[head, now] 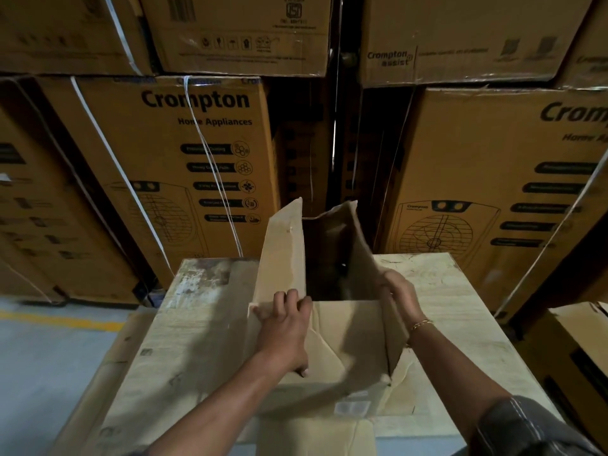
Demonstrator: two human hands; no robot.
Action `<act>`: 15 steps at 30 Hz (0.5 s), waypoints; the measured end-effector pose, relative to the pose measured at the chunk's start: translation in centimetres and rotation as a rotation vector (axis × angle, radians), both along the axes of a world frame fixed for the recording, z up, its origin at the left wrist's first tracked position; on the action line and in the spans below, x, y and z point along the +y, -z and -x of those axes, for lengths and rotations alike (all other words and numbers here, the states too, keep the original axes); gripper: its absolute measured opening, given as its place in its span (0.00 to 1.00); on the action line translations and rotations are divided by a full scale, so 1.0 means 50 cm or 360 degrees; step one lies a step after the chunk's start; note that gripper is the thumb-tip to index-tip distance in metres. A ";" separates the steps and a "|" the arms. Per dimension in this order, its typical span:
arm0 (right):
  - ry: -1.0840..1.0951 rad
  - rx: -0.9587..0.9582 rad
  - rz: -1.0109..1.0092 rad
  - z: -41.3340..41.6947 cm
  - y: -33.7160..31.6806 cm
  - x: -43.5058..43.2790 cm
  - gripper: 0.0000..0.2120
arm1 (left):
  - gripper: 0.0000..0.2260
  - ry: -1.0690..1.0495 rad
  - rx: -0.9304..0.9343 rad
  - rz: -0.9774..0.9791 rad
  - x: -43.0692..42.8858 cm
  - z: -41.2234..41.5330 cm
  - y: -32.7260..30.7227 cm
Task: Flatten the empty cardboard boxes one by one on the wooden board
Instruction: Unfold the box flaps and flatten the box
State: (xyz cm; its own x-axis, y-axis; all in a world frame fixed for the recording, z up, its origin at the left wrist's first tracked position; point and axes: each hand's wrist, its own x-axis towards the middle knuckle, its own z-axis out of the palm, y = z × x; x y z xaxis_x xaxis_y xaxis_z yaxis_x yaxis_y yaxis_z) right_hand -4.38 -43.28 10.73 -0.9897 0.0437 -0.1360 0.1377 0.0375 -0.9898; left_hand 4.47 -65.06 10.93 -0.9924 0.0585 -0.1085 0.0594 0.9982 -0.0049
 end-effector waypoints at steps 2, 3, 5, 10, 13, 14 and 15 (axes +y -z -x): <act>0.0109 -0.0025 0.0017 -0.005 -0.015 0.032 0.08 | 0.53 -0.0011 0.0208 0.0044 0.004 -0.023 0.004; 0.0053 -0.0032 -0.0054 -0.009 -0.020 0.041 0.09 | 0.52 -0.0011 0.0271 0.0067 0.007 -0.038 0.008; -0.0163 -0.0047 -0.0258 -0.018 -0.028 0.043 0.10 | 0.52 -0.0024 0.0384 0.0075 0.011 -0.072 0.017; -0.0465 -0.0192 -0.0541 -0.065 -0.049 0.067 0.17 | 0.42 -0.0074 0.0863 -0.0102 0.030 -0.178 0.032; -0.0558 -0.0268 -0.0619 -0.105 -0.057 0.091 0.22 | 0.35 -0.0187 0.0921 -0.0166 0.055 -0.265 0.030; -0.0570 -0.0273 -0.0646 -0.116 -0.056 0.098 0.23 | 0.33 -0.0230 0.0933 -0.0207 0.062 -0.294 0.030; -0.0575 -0.0272 -0.0667 -0.126 -0.056 0.102 0.23 | 0.30 -0.0261 0.0940 -0.0269 0.068 -0.320 0.029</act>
